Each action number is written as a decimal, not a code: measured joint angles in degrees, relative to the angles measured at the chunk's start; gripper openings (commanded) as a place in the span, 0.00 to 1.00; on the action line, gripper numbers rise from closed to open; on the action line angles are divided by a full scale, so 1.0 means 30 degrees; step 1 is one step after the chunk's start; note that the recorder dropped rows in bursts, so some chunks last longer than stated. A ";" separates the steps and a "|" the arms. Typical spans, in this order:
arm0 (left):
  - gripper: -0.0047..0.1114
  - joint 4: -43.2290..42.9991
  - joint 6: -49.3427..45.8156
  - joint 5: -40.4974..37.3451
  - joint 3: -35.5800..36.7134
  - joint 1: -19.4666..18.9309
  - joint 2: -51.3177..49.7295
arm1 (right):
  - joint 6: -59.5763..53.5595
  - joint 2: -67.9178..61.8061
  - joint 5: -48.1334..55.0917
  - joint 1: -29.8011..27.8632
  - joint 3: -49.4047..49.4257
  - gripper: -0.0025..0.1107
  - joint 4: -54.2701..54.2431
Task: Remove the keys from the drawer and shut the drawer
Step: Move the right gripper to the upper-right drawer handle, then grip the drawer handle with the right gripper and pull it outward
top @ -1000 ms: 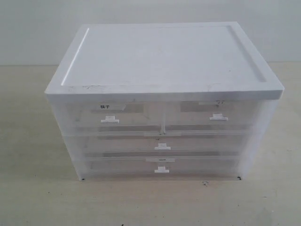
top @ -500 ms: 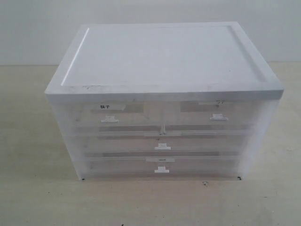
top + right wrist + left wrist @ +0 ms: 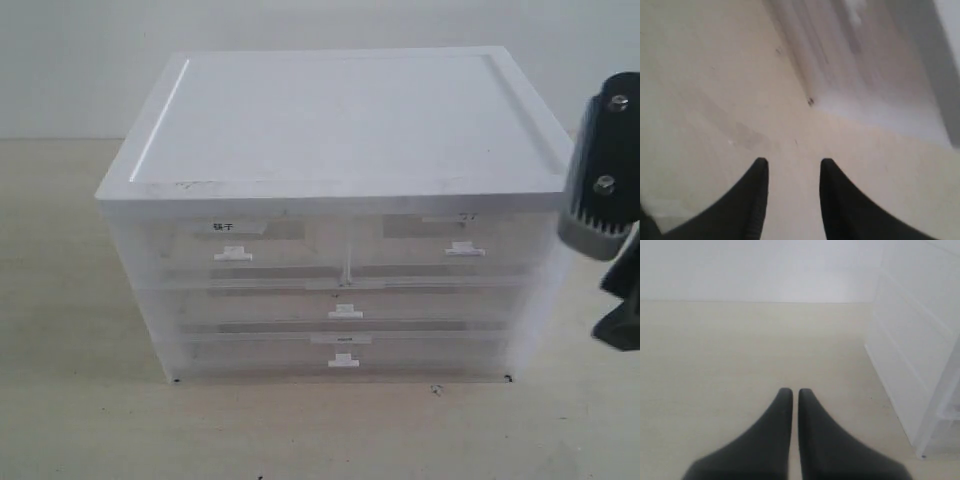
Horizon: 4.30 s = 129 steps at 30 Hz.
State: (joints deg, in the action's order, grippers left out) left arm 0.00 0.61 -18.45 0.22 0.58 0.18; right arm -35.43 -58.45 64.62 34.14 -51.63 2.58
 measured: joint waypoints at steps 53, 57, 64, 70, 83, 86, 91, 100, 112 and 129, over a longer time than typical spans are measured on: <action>0.08 0.0000 0.0000 0.0000 0.0000 0.0000 0.0000 | 1.5717 -0.2237 -0.8901 0.9215 0.6042 0.30 2.1859; 0.08 0.0000 0.0000 0.0000 0.0000 0.0000 0.0000 | 1.6053 -0.2237 -0.9184 0.9215 0.6734 0.30 2.2796; 0.08 0.0000 0.0000 0.0000 0.0000 0.0000 0.0000 | 1.8249 -0.2237 -0.8962 0.9215 0.6762 0.30 2.4847; 0.08 0.0000 0.0000 0.0000 0.0000 0.0000 0.0000 | 1.8677 -0.2237 -0.8962 0.9215 0.6935 0.30 2.5278; 0.08 0.0000 0.0000 0.0000 0.0000 0.0000 0.0000 | 1.9372 -0.2237 -1.0550 0.7613 0.6964 0.30 2.5324; 0.08 0.0000 0.0000 0.0000 0.0000 0.0000 0.0000 | 1.9455 -0.2237 -1.0582 0.7619 0.6964 0.29 2.5324; 0.08 0.0000 0.0000 0.0000 0.0000 0.0000 0.0000 | 1.9507 -0.2237 -1.0582 0.7607 0.6964 0.29 2.5324; 0.08 0.0000 0.0000 0.0000 0.0000 0.0000 0.0000 | 1.9964 -0.2237 -1.0773 0.7533 0.6964 0.29 2.5324; 0.08 0.0000 0.0000 0.0000 0.0000 0.0000 0.0000 | 2.0039 -0.2237 -1.0987 0.7492 0.7576 0.12 2.5903; 0.08 0.0000 0.0000 0.0000 0.0000 0.0000 0.0000 | 1.9582 -0.1359 -1.0778 0.7492 0.7576 0.02 2.4836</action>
State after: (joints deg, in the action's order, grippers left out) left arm 0.00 0.61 -18.45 0.22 0.58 0.18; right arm 23.32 -62.52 32.29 56.62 -28.91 77.09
